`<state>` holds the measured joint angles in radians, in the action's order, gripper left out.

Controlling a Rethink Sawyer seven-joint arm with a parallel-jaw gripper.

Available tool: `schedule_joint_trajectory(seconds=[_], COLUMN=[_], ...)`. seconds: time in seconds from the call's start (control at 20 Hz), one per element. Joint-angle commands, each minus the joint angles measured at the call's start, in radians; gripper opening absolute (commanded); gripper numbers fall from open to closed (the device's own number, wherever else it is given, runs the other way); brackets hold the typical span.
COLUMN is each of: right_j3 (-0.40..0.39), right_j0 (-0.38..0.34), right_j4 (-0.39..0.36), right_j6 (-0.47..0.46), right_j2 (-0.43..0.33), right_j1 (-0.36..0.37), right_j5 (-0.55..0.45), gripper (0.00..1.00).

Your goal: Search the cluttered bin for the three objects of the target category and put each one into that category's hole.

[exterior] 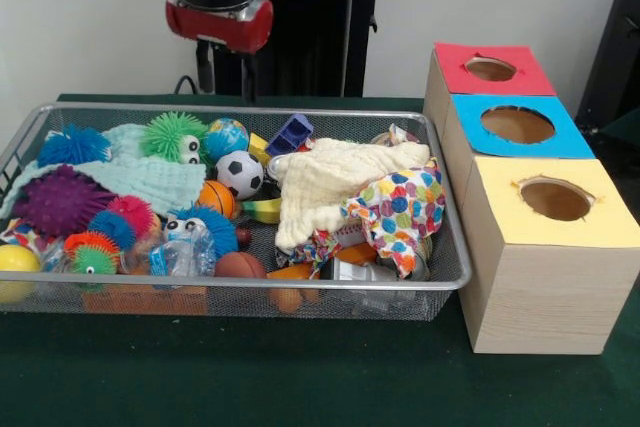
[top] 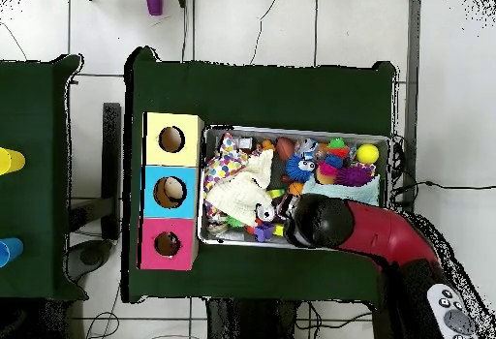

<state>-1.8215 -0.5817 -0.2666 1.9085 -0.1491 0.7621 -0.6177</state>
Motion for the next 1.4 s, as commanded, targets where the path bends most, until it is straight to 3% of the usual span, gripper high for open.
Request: schedule_joint_trajectory(seconds=[0.05, 0.3, 0.7, 1.05, 1.4], right_j3=[0.227, 0.324, 0.395, 0.312, 0.351], right_j0=[-0.033, -0.021, -0.029, -0.049, -0.056], right_j4=[-0.088, -0.075, -0.128, -0.146, -0.195], right_j6=[-0.105, -0.068, -0.111, -0.086, -0.059], right_j2=[-0.017, -0.004, 0.003, 0.005, -0.001], right_j1=[-0.131, -0.181, -0.211, -0.192, -0.301], right_j5=[-0.150, -0.250, -0.287, -0.213, -0.124], gripper=[1.00, 1.00, 1.00, 1.00, 1.00])
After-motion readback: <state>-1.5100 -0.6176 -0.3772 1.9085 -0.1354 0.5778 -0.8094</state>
